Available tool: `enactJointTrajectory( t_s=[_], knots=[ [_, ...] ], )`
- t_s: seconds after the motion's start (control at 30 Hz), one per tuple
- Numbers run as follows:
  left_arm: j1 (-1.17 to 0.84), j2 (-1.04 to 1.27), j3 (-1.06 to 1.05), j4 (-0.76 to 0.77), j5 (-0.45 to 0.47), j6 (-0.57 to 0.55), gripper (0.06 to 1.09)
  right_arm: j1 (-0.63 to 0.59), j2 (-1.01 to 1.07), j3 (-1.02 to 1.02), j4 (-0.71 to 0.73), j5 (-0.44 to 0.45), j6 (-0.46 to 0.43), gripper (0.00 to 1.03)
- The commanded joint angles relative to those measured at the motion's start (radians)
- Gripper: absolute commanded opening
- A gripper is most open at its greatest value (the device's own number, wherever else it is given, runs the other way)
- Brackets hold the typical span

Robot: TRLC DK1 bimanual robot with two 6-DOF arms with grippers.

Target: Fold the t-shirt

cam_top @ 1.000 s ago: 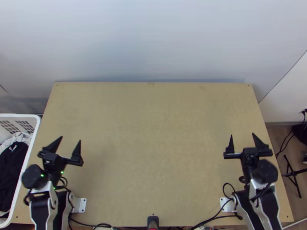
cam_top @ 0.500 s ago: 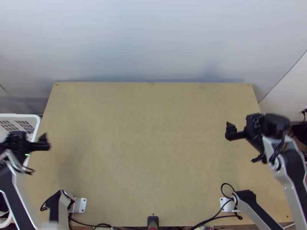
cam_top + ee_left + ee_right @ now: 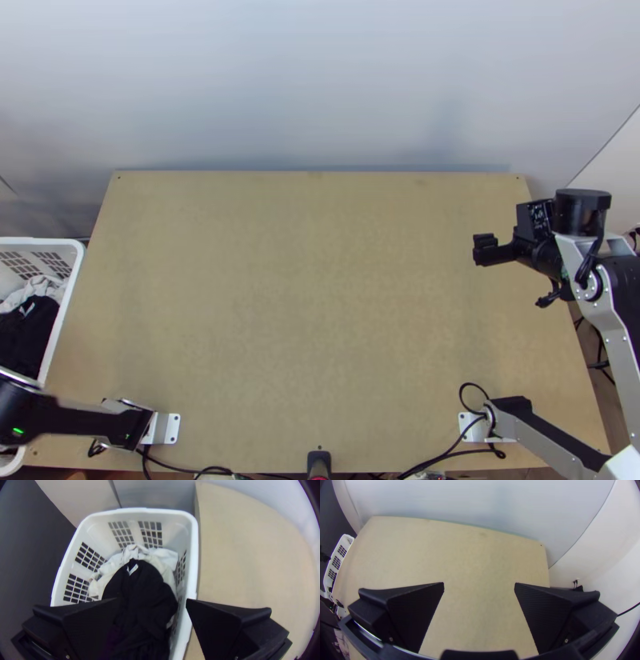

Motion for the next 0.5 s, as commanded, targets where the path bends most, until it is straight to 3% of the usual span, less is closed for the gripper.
enactJointTrajectory(
  t_s=[0.0,0.2,0.47],
  knots=[
    [0.084,0.287,0.209,-0.067,-0.131,0.13,1.03,0.024,0.038,0.044,-0.031,0.006,0.035,0.98],
    [0.096,0.485,0.419,-0.21,-0.239,0.164,1.03,0.093,0.066,0.048,-0.078,0.006,0.071,0.98],
    [0.107,0.571,0.448,-0.291,-0.406,0.248,1.01,0.098,0.089,0.055,-0.093,0.006,0.09,0.96]
  ],
)
